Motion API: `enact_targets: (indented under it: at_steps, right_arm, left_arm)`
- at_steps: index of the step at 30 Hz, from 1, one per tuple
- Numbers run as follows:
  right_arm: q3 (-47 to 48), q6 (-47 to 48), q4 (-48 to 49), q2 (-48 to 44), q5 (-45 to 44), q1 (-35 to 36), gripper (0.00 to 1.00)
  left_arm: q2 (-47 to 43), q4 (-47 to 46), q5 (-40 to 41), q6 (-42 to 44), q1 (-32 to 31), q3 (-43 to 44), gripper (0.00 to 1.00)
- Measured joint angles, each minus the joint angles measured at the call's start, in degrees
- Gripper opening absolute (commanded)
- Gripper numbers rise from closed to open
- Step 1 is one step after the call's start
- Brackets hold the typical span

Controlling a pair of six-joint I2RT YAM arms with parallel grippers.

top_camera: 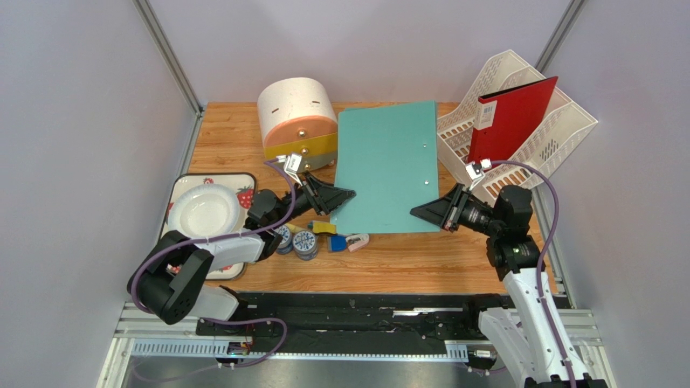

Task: Organize the desk
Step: Pick up the folder from the center of the board.

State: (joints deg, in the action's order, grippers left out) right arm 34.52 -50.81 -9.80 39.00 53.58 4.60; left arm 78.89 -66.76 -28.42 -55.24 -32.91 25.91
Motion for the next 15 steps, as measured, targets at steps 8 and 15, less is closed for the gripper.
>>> enact_targets:
  at_steps: [8, 15]
  right_arm:
    - [0.0, 3.0, -3.5, 1.6, -1.8, 0.0, 0.19]
    - [0.0, 3.4, -3.9, 0.9, -5.1, 0.1, 0.42]
  left_arm:
    - [-1.0, 3.1, -0.5, 1.8, -1.2, 0.3, 0.56]
    - [-0.9, 4.8, -0.8, 2.9, -2.5, 2.2, 0.60]
